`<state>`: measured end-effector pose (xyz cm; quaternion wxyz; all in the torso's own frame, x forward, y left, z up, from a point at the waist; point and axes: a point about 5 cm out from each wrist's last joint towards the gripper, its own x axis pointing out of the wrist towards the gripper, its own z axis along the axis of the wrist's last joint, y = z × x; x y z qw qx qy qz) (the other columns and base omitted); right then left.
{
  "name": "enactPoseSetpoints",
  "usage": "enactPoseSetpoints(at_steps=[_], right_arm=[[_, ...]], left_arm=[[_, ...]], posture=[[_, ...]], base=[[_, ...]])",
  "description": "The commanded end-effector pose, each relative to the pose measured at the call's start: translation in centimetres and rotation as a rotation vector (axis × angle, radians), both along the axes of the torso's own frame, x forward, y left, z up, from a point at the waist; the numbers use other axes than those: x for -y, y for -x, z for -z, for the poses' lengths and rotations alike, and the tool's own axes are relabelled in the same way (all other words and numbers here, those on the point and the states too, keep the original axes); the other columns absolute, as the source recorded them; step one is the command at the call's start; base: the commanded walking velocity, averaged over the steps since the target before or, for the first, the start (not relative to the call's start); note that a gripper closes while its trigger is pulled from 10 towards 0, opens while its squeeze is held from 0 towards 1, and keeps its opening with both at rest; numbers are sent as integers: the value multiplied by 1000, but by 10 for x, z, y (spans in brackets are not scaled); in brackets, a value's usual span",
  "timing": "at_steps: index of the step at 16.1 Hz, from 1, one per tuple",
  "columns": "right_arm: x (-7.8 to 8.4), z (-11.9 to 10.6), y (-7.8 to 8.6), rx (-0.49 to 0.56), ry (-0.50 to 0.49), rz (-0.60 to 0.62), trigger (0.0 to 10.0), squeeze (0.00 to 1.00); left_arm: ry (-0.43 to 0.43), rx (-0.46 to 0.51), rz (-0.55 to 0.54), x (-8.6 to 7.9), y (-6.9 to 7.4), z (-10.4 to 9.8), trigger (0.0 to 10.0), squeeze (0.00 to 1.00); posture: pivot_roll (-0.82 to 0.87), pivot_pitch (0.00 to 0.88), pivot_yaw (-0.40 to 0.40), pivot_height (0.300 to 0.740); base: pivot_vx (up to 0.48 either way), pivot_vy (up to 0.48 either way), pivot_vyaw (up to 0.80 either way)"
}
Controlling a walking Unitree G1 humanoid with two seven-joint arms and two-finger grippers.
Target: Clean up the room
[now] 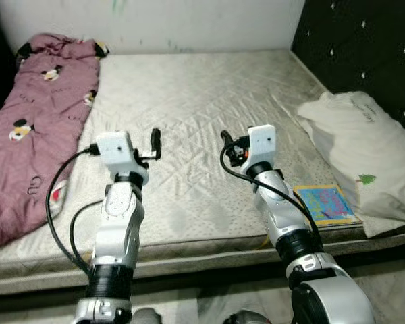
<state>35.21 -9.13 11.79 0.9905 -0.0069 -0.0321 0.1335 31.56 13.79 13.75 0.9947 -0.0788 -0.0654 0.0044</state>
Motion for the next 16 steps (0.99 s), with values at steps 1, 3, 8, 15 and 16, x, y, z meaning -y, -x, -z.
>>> enactPoseSetpoints(at_steps=[1, 3, 8, 15, 16], right_arm=[[-8, -8, -3, 24, -2, -16, 10000, 0], [-8, -9, -3, 24, -2, -15, 10000, 0], [-8, -10, -4, 27, 0, -14, 10000, 0], [-8, -9, -5, 21, 7, -7, 10000, 0], [-8, -9, -6, 20, 9, -7, 10000, 0]], left_arm=[[-9, -4, -19, -7, 0, 0, 10000, 0], [-9, -4, -20, -7, -1, 0, 10000, 0], [-10, -10, -28, -9, -1, 1, 10000, 0], [-8, -16, -31, -9, -1, 2, 10000, 0], [-8, -16, -31, -9, -2, 1, 10000, 0]], posture=[[50, 0, -13, 740], [50, 0, -11, 740], [51, 0, -10, 740], [48, 0, -9, 740], [48, 0, -9, 740]], base=[[0, 480, 0], [0, 480, 0], [0, 480, 0], [0, 480, 0], [0, 480, 0]])
